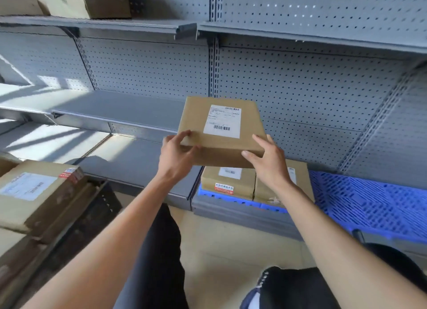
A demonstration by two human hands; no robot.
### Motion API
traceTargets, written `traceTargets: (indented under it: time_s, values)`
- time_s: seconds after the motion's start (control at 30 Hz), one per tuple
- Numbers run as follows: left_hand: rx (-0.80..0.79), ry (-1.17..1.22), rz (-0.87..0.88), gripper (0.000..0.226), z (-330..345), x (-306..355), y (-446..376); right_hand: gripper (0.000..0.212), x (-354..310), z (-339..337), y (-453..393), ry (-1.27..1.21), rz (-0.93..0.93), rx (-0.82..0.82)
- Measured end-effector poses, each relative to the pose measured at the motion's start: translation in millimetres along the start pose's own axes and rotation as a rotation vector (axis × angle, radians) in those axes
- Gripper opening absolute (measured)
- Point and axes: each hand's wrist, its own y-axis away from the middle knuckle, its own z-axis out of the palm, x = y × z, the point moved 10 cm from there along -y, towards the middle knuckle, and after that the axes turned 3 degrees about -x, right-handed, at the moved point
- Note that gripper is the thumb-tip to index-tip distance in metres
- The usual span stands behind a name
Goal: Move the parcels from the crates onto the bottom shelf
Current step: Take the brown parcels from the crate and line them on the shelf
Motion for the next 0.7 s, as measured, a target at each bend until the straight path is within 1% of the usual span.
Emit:
traceTargets:
  time_s: [0.13, 0.23, 0.4, 0.5, 0.6, 0.7]
  values:
    - [-0.091, 0.022, 0.031, 0.044, 67, 11, -13, 0.062, 45, -42, 9, 0.006, 0.081, 0.09]
    - [-0.151, 0.033, 0.057, 0.039, 116, 21, -20, 0.058, 76, -73, 13, -0.006, 0.144, 0.184]
    - [-0.242, 0.064, 0.065, 0.04, 189, 35, -21, 0.045, 124, -120, 16, -0.06, 0.242, 0.35]
    - [-0.274, 0.082, 0.071, 0.039, 231, 42, -21, 0.046, 157, -142, 20, -0.074, 0.32, 0.431]
    - [-0.317, 0.077, 0.077, 0.04, 274, 49, -19, 0.05, 195, -160, 21, -0.043, 0.378, 0.476]
    - [-0.346, 0.066, 0.1, 0.041, 316, 57, -20, 0.051, 234, -174, 20, 0.008, 0.417, 0.469]
